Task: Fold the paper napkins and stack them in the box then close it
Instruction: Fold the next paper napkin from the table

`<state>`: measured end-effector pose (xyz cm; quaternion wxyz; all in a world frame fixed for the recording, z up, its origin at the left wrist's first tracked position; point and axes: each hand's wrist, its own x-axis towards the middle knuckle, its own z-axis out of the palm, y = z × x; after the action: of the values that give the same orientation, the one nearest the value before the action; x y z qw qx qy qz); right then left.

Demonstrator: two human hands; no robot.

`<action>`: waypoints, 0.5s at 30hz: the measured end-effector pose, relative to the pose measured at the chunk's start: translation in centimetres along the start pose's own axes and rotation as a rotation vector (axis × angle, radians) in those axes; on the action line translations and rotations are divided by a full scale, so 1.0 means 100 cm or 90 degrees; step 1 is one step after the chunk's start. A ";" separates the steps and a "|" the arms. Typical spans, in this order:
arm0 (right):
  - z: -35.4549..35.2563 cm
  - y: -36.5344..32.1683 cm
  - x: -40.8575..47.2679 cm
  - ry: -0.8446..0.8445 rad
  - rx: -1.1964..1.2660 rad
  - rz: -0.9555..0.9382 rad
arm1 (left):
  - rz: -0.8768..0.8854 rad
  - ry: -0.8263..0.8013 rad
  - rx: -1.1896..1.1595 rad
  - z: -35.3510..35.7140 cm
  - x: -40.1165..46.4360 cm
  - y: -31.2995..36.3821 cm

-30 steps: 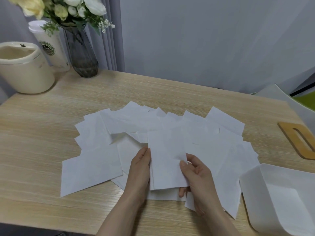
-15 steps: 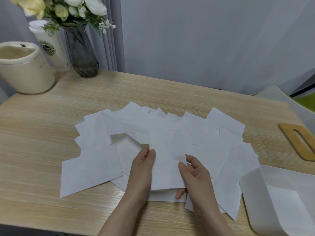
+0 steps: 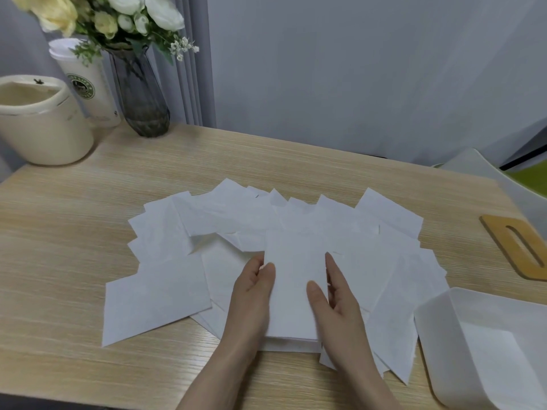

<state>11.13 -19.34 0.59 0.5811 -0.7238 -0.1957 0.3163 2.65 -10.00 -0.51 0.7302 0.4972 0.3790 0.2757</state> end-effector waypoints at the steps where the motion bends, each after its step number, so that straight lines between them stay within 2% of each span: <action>1: 0.001 0.001 0.000 0.009 0.016 0.005 | 0.007 0.000 0.001 0.001 0.000 0.000; 8: -0.006 -0.002 0.003 -0.010 0.133 0.081 | 0.037 0.016 -0.003 0.001 -0.001 0.000; 15: -0.003 -0.004 0.002 0.014 0.065 -0.004 | 0.044 -0.020 0.047 0.007 -0.003 -0.001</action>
<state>11.48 -19.37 0.96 0.6207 -0.6957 -0.1752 0.3162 3.01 -10.64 -0.40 0.7070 0.5410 0.3601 0.2790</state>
